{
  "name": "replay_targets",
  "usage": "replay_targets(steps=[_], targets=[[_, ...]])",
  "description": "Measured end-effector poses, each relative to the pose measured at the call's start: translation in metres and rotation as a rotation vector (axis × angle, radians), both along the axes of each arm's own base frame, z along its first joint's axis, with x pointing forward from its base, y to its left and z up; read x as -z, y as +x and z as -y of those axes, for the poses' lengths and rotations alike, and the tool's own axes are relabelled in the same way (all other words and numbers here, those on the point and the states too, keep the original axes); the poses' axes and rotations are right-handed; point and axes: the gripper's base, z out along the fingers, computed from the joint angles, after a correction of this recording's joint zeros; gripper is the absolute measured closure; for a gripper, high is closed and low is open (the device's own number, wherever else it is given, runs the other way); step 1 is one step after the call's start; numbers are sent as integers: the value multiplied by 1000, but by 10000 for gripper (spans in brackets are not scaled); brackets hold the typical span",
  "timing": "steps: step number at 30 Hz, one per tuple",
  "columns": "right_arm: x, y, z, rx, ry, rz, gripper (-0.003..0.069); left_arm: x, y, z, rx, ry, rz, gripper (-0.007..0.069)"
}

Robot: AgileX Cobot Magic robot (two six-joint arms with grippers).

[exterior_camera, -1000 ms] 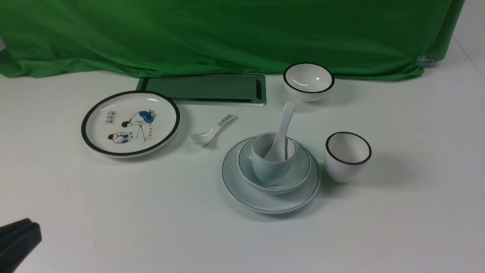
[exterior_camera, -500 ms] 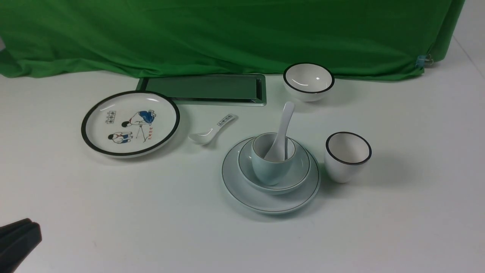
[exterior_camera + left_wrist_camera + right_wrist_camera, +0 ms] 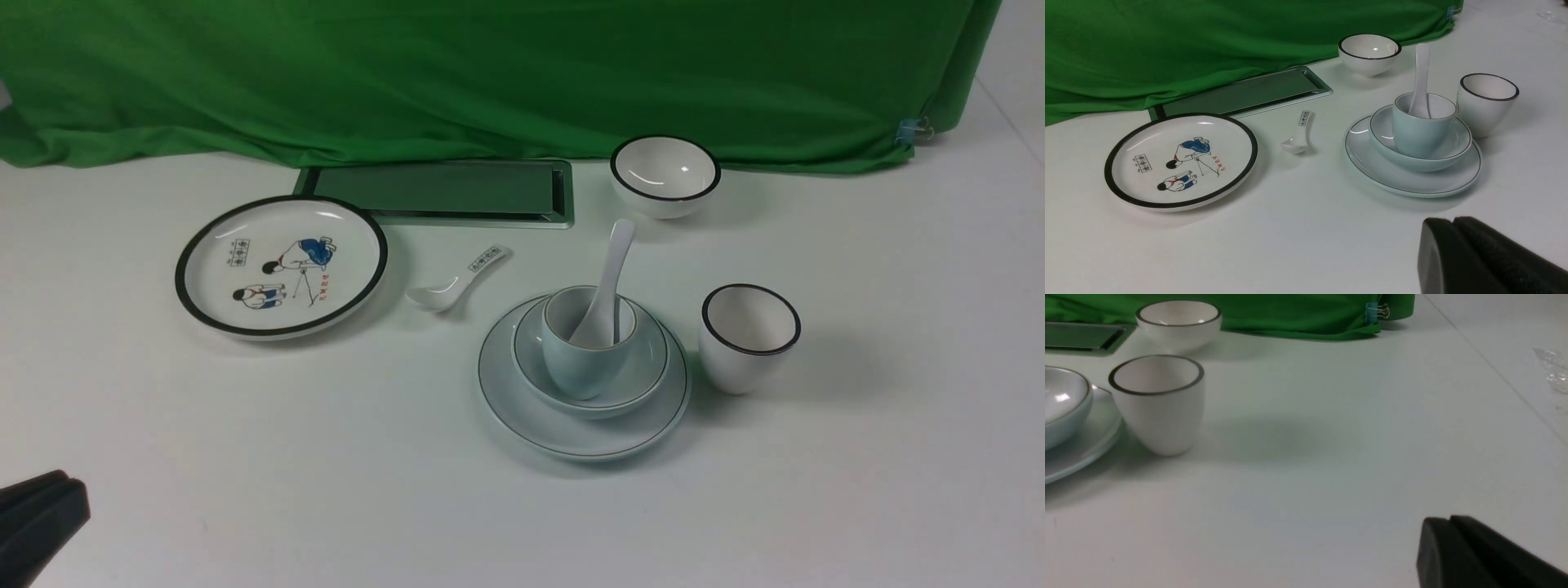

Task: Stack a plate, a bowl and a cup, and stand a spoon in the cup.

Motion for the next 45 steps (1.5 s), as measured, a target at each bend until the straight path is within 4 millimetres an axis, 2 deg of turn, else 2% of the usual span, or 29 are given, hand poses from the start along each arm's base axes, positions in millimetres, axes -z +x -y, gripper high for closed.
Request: replay_targets(steps=[4,8,11,13,14,16,17,18,19,24,27,45], targets=[[0,0,0,0,1,0,598,4,2,-4,-42,60,46,655],[0,0,0,0,2,0,588,14,8,-8,-151,10,161,655],[0,0,0,0,0,0,577,32,12,-14,-276,-23,285,655],[0,0,0,0,0,0,575,41,12,-16,-307,-19,305,655],[0,0,0,0,2,-1,571,52,13,-19,-349,-2,314,655],[0,0,0,0,3,-1,568,63,13,-20,-379,5,301,655],[0,0,0,0,1,-1,565,77,15,-22,-404,-7,261,655],[0,0,0,0,3,-1,564,79,16,-22,-407,-9,256,655],[0,0,0,0,1,0,559,90,17,-23,-424,-31,214,655],[0,0,0,0,1,-1,547,103,17,-22,-435,-79,103,655],[0,0,0,0,1,0,540,107,17,-22,-436,-69,61,655],[0,0,0,0,3,0,495,107,17,-25,-483,-58,63,655]])
